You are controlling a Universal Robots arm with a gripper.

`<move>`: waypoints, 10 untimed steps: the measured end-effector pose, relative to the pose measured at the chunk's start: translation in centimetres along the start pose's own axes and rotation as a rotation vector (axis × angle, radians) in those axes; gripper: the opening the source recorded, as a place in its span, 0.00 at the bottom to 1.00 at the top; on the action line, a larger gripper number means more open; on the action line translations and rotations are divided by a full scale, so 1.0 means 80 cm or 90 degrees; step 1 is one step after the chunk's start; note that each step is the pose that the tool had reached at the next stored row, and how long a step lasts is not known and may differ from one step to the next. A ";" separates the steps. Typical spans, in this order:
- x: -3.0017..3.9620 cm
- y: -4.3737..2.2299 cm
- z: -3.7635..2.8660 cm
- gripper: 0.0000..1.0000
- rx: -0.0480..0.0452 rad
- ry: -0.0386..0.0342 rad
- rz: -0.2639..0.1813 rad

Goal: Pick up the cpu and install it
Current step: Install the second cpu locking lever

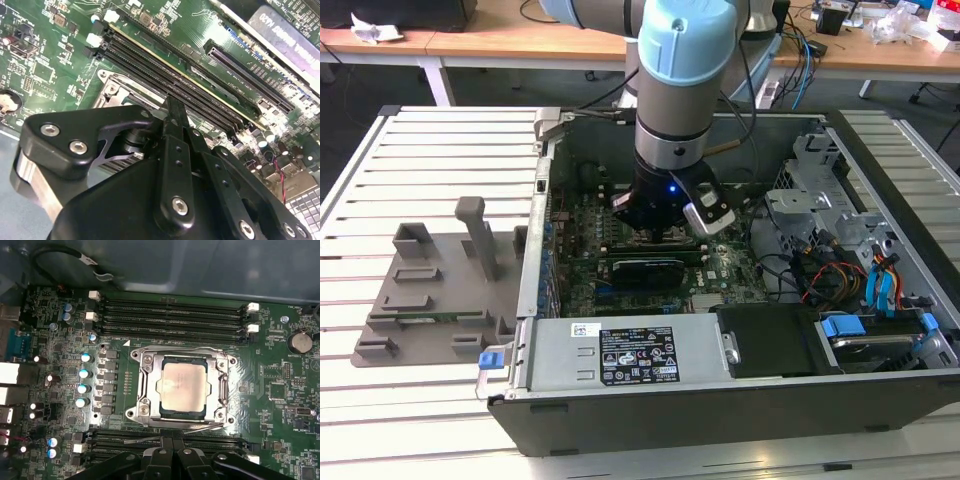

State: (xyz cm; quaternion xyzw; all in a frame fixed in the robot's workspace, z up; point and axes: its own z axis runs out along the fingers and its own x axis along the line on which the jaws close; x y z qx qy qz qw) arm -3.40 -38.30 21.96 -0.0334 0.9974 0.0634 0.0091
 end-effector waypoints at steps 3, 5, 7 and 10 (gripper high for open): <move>0.0014 -0.0001 0.0021 0.11 0.0000 -0.0001 0.000; 0.0037 -0.0003 0.0041 0.11 0.0000 0.0000 0.000; 0.0092 -0.0001 0.0061 0.11 0.0000 0.0000 0.000; 0.0156 0.0000 0.0082 0.11 0.0000 0.0000 0.000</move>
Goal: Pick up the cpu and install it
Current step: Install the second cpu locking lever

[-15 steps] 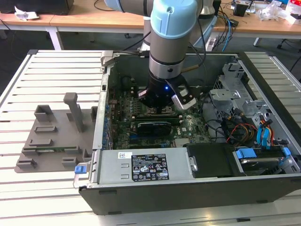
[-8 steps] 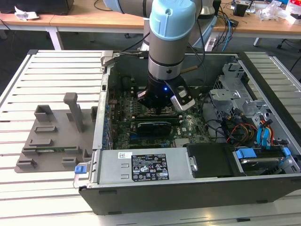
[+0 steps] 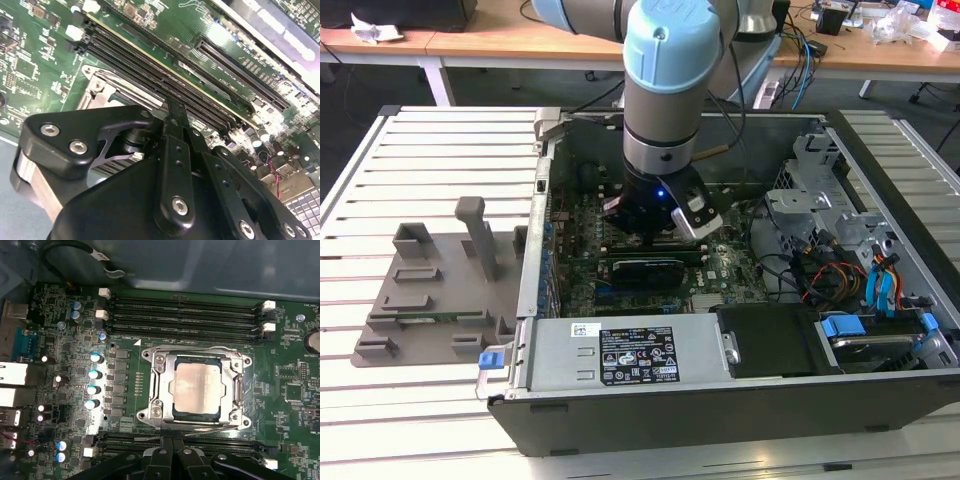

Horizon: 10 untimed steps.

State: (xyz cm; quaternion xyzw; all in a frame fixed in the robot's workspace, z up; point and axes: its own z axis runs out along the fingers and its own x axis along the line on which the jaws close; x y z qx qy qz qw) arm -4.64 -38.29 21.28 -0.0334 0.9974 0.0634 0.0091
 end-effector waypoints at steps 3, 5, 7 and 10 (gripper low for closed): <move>0.0082 0.0003 0.0022 0.11 0.0000 0.0000 0.000; 0.0162 0.0008 0.0043 0.11 0.0000 0.0000 0.000; 0.0212 0.0015 0.0049 0.11 0.0000 0.0000 0.000; 0.0265 0.0029 0.0056 0.11 -0.0012 -0.0001 0.000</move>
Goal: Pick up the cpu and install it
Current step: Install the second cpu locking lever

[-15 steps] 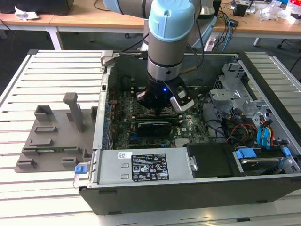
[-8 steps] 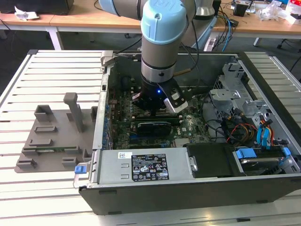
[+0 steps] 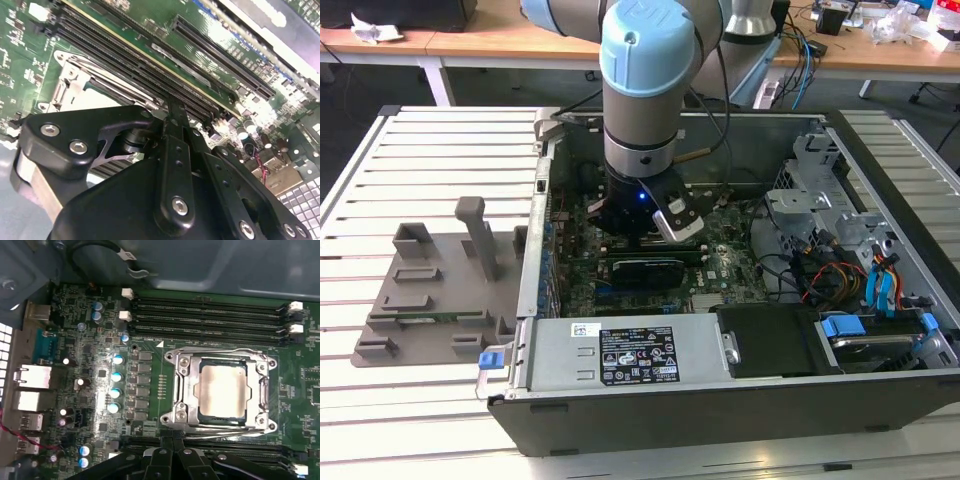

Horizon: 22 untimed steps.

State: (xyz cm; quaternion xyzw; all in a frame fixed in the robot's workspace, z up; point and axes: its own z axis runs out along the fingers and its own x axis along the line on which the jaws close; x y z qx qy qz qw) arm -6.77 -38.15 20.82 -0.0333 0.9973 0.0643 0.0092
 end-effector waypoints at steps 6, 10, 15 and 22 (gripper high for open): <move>0.0044 0.0035 0.0036 0.11 -0.0073 -0.0005 0.000; 0.0047 0.0068 0.0086 0.11 -0.0119 -0.0006 0.000; 0.0043 0.0112 0.0058 0.11 -0.0166 -0.0032 0.000; -0.0151 0.0123 -0.0023 0.11 0.0019 -0.0019 0.000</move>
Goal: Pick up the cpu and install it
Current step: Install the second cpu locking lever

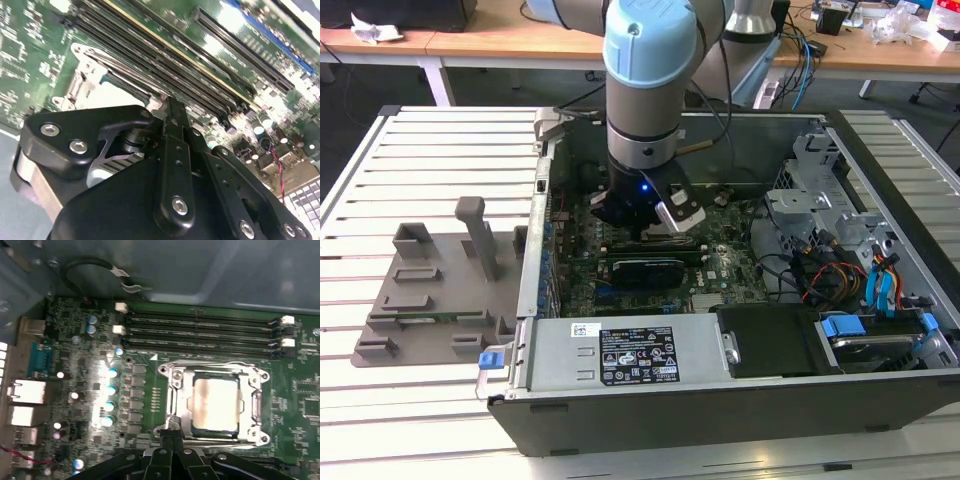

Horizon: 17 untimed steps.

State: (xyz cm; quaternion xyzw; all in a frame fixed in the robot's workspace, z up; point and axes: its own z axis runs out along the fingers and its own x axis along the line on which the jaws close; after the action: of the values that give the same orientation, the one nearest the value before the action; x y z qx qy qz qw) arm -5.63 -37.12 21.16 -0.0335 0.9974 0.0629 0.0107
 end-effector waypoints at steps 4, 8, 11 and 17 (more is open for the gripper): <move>-0.0147 -0.0001 0.0004 0.11 0.0148 0.0010 0.000; -0.0236 -0.0001 0.0003 0.11 0.0215 0.0015 0.000; -0.0297 0.0006 -0.0006 0.11 0.0298 0.0020 -0.001; -0.0423 0.0011 -0.0070 0.11 0.0384 0.0026 -0.001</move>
State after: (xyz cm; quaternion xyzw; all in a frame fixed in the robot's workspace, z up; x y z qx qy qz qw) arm -2.27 -36.88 21.81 -0.0339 0.9988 0.0327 0.0097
